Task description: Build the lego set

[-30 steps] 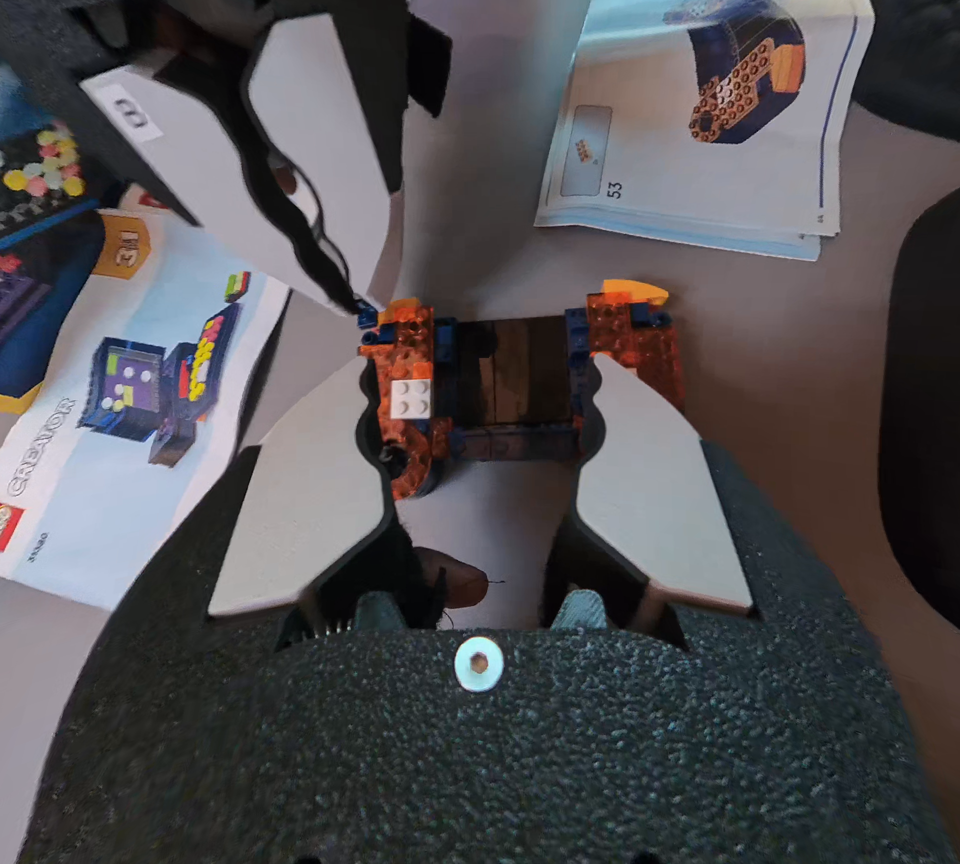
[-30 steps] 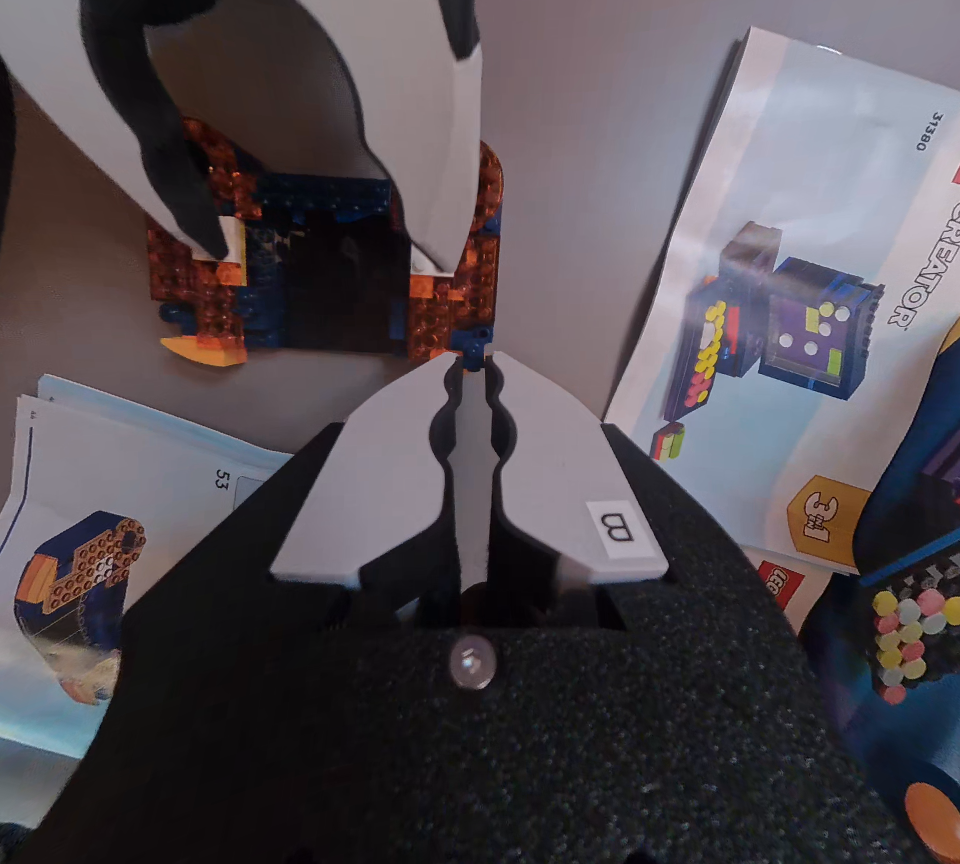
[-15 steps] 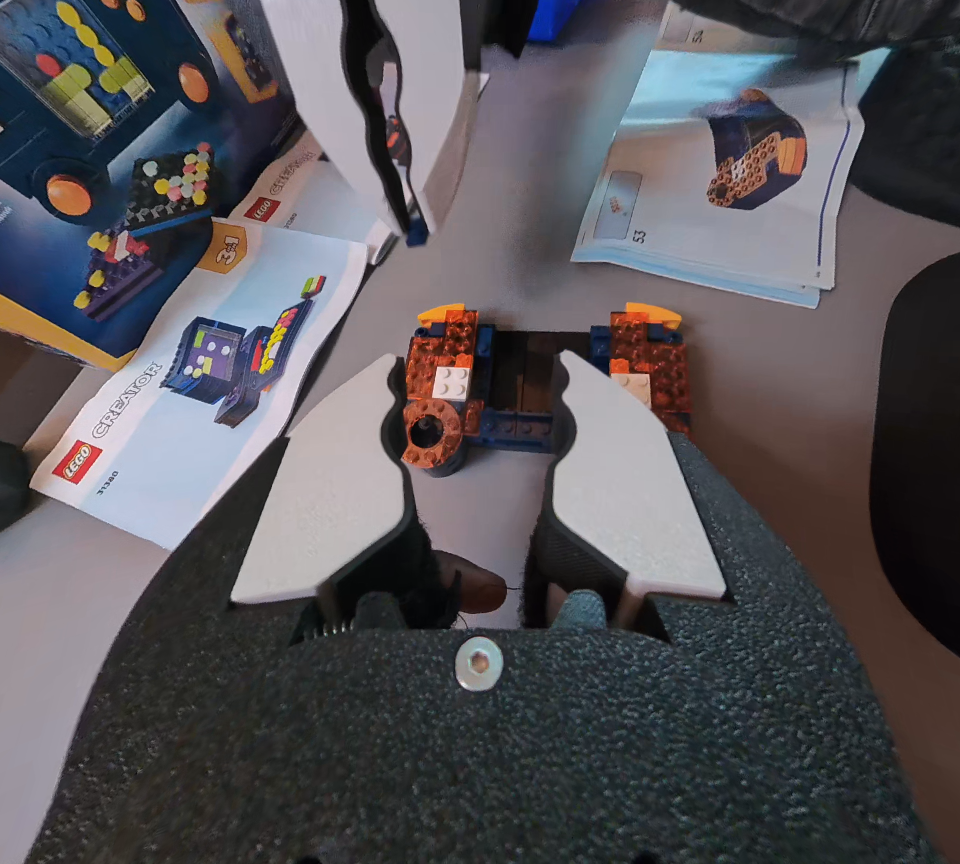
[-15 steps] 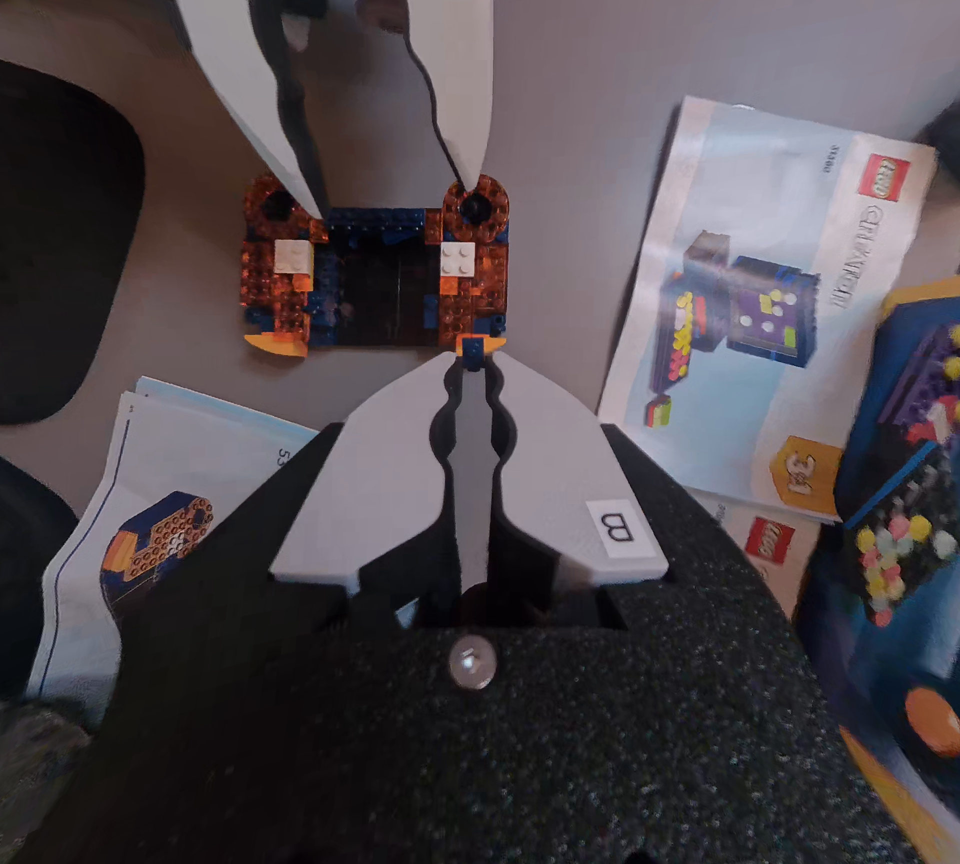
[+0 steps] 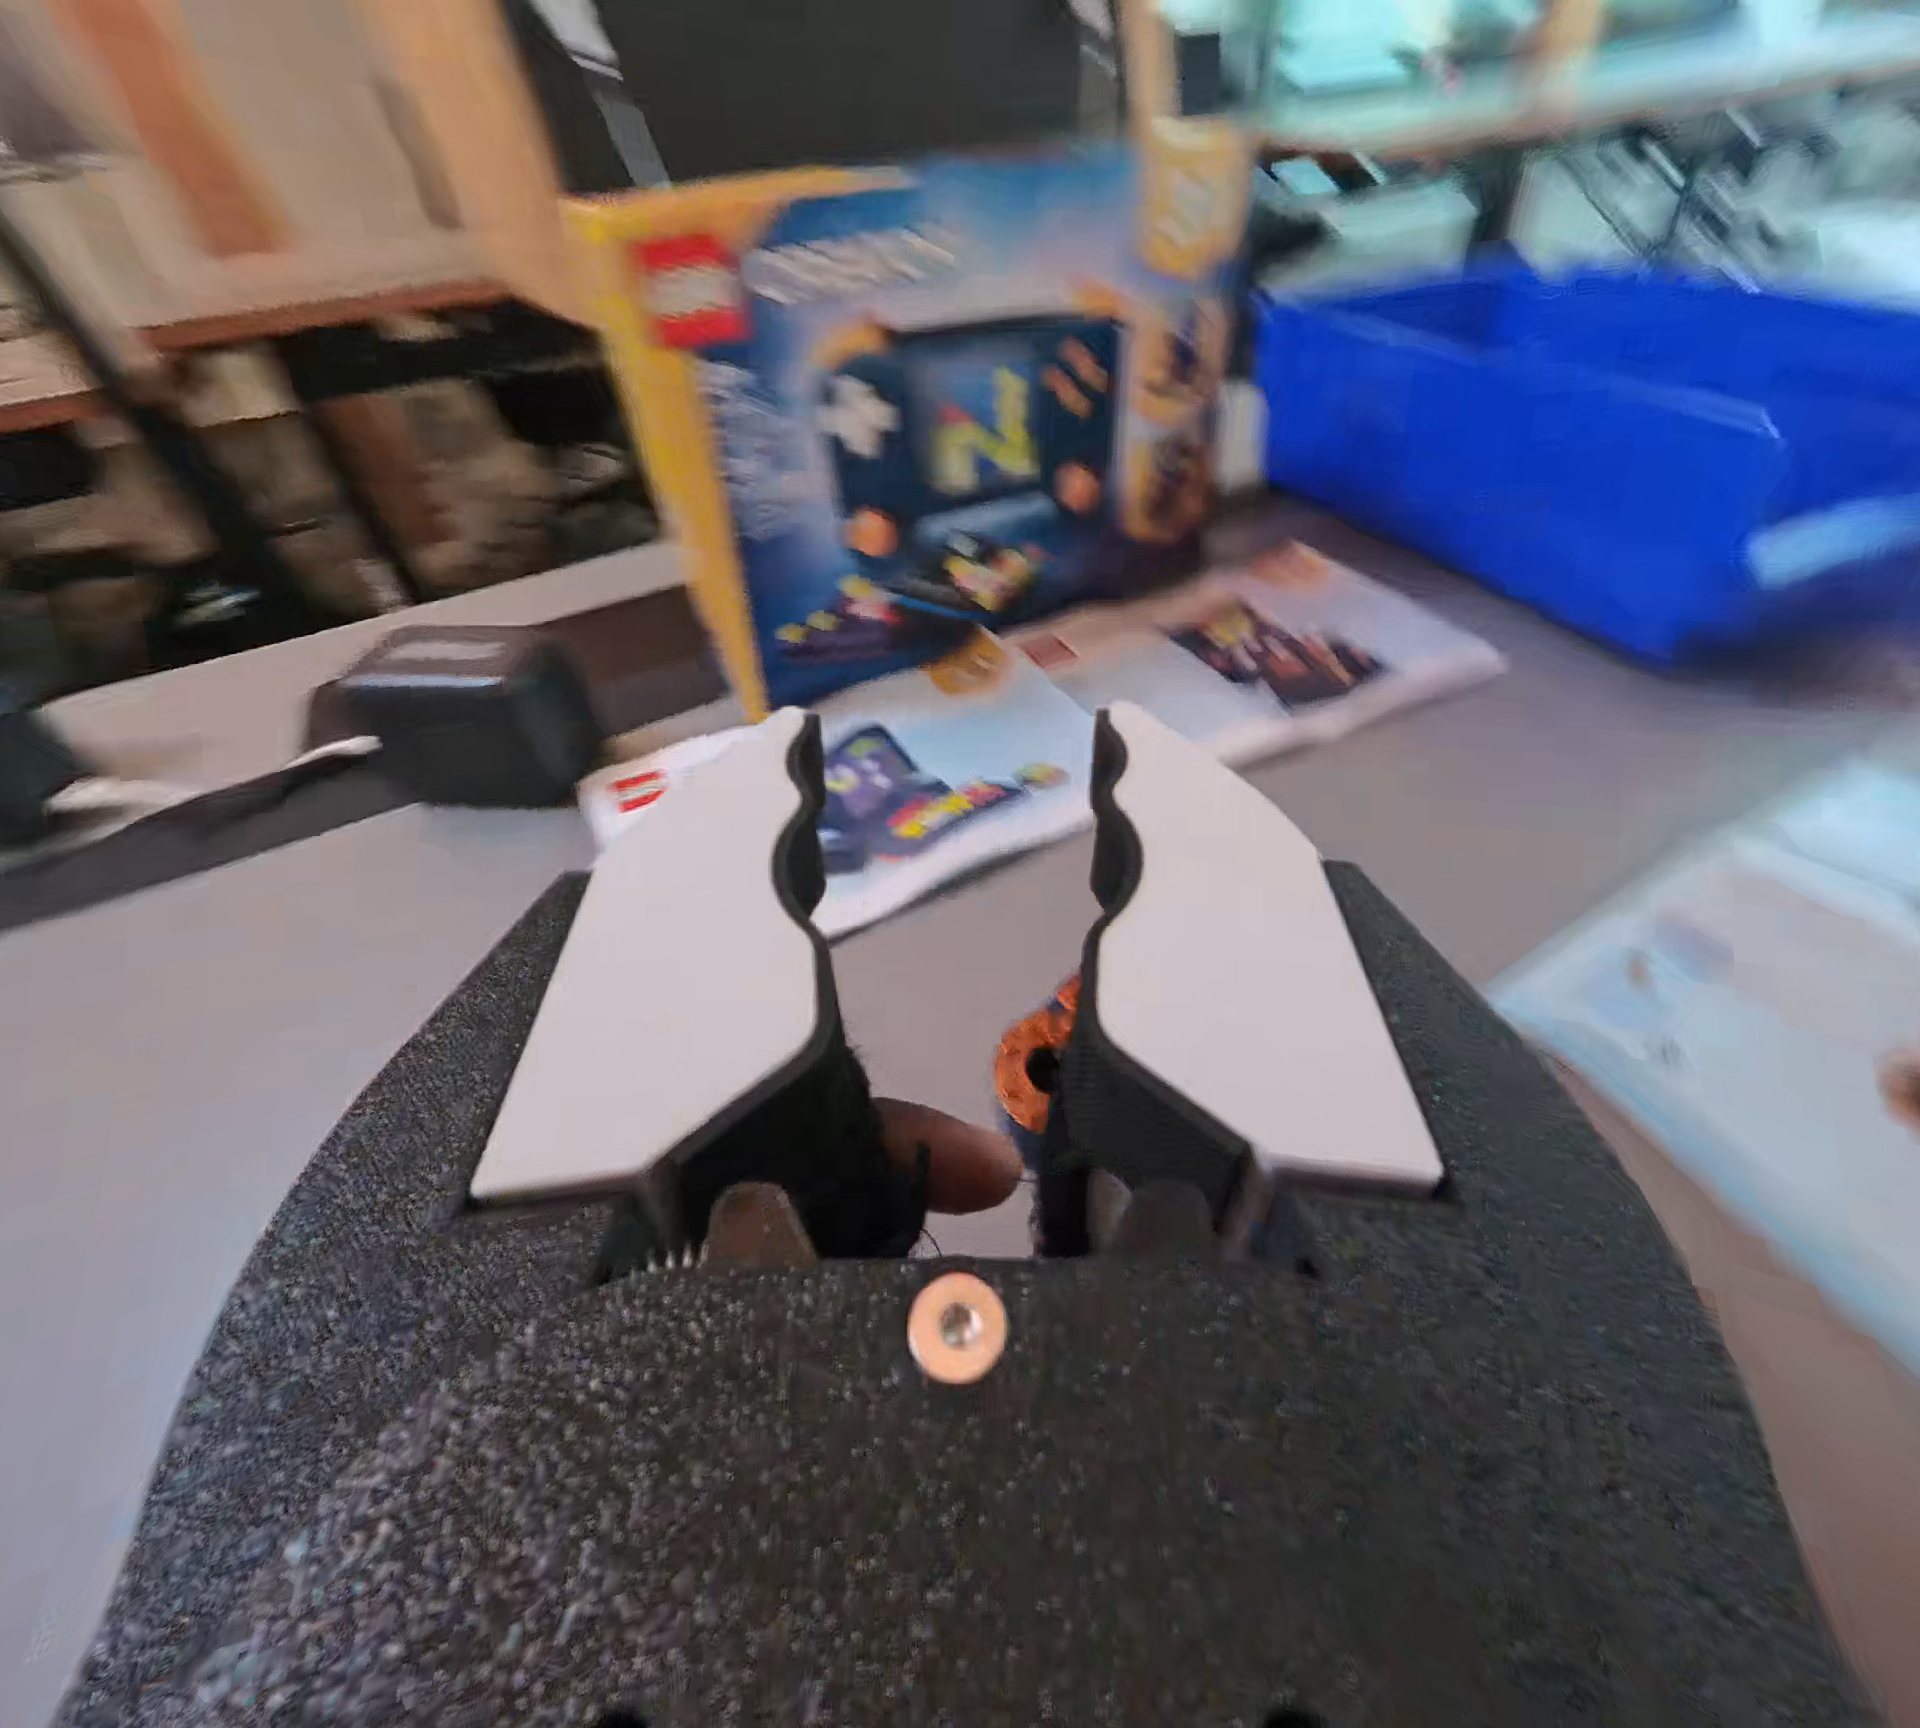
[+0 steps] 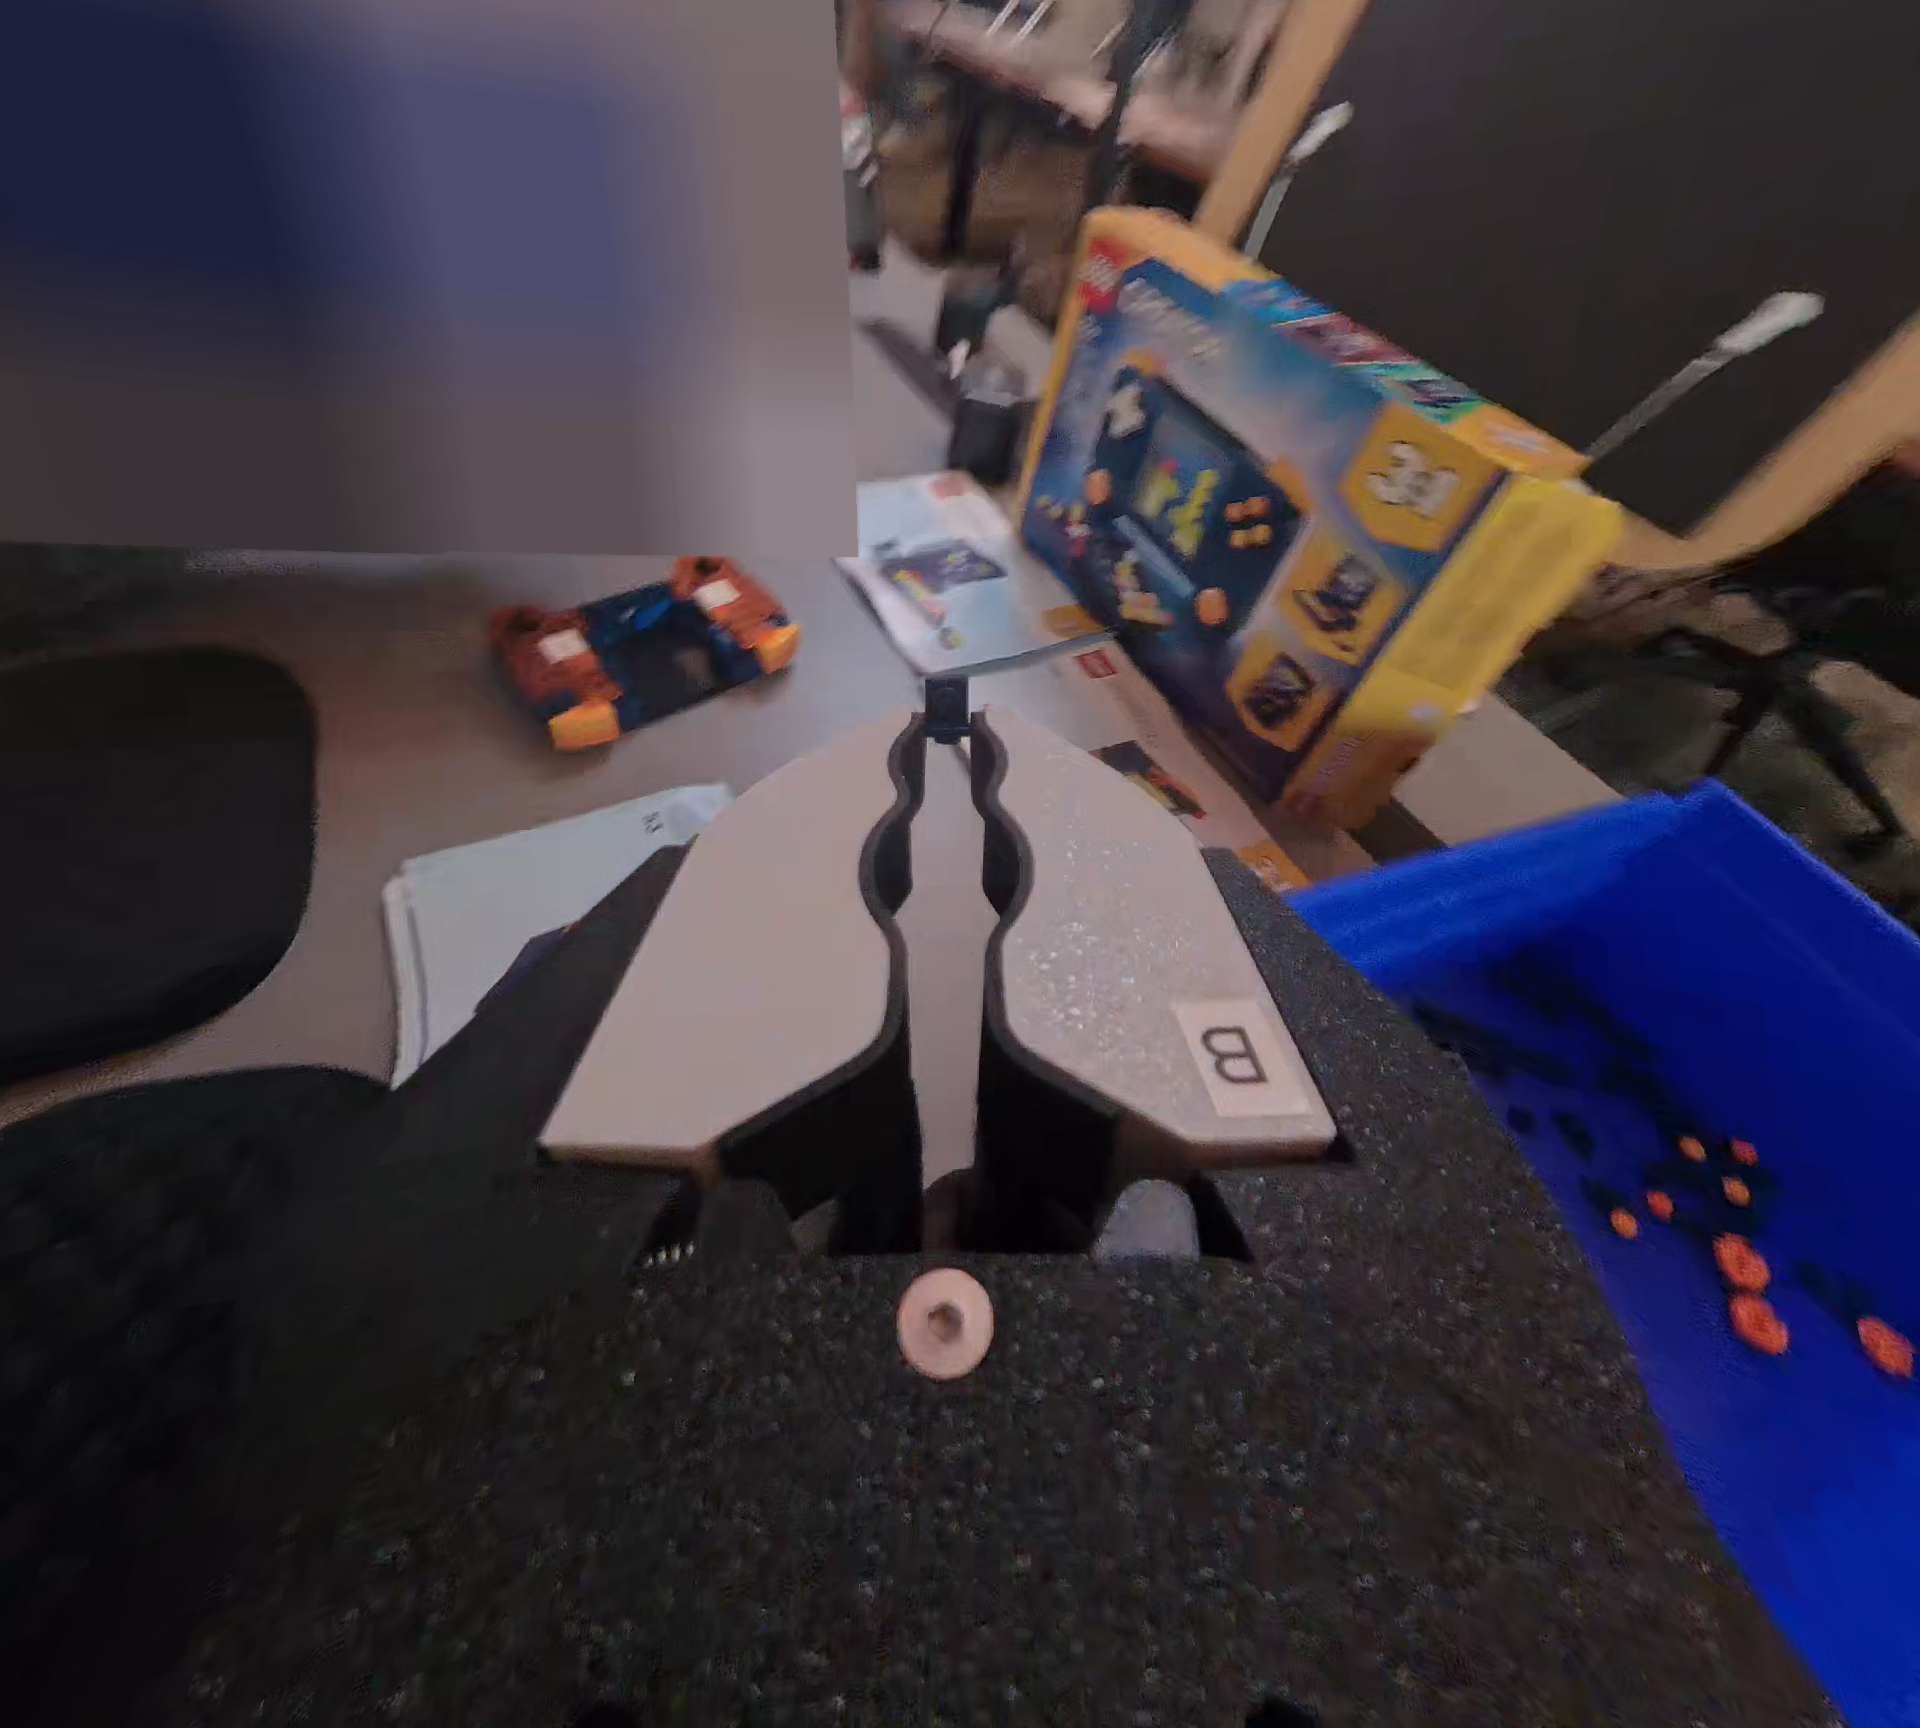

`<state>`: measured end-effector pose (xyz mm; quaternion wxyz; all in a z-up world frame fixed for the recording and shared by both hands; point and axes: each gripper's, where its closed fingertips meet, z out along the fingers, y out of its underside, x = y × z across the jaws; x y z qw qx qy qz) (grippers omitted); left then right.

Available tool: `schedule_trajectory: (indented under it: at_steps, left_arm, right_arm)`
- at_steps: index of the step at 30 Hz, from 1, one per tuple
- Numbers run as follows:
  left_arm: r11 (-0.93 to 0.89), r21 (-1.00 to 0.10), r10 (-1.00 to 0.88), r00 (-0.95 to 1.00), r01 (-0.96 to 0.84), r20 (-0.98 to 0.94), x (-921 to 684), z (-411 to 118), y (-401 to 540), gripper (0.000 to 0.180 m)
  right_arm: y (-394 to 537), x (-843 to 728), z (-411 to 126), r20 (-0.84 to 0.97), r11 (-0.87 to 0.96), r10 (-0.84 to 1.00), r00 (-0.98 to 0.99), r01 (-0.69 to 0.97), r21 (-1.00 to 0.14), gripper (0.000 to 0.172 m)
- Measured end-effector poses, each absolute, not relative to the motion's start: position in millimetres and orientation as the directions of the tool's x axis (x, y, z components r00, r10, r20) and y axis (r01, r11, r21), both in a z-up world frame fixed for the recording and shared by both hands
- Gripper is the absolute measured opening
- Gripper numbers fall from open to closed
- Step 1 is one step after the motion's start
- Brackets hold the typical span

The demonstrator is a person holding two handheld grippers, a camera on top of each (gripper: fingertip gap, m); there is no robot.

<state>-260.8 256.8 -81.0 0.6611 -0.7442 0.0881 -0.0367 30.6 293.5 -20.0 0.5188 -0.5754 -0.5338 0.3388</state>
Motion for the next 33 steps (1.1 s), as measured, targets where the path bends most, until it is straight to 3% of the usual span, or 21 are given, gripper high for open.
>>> schedule_trajectory:
  at_steps: [3, 6, 10, 21, 33]
  left_arm:
    - [0.056, -0.989, 0.031, 0.990, 0.135, 0.137, -286, -63, 242, 0.043]
    - [0.146, -0.968, 0.113, 0.969, 0.203, 0.220, -295, -66, 231, 0.041]
    - [0.165, -0.975, 0.133, 0.977, 0.146, 0.169, -289, -74, 231, 0.038]
    - [0.119, -0.991, 0.158, 0.987, -0.061, -0.041, -282, -81, 237, 0.036]
    - [0.048, -0.977, 0.177, 0.965, -0.206, -0.195, -288, -94, 238, 0.035]
  right_arm:
    - [312, 71, -37, 0.126, 0.091, 0.910, 0.395, 0.108, -0.990, 0.007]
    - [324, 104, -41, 0.188, 0.183, 0.816, 0.547, 0.065, -0.981, 0.007]
    - [333, 134, -29, 0.282, 0.301, 0.702, 0.654, 0.086, -0.950, 0.007]
    - [338, 163, -15, 0.151, 0.288, 0.660, 0.736, -0.061, -0.956, 0.007]
    - [342, 166, -19, 0.177, 0.298, 0.636, 0.751, -0.028, -0.954, 0.007]
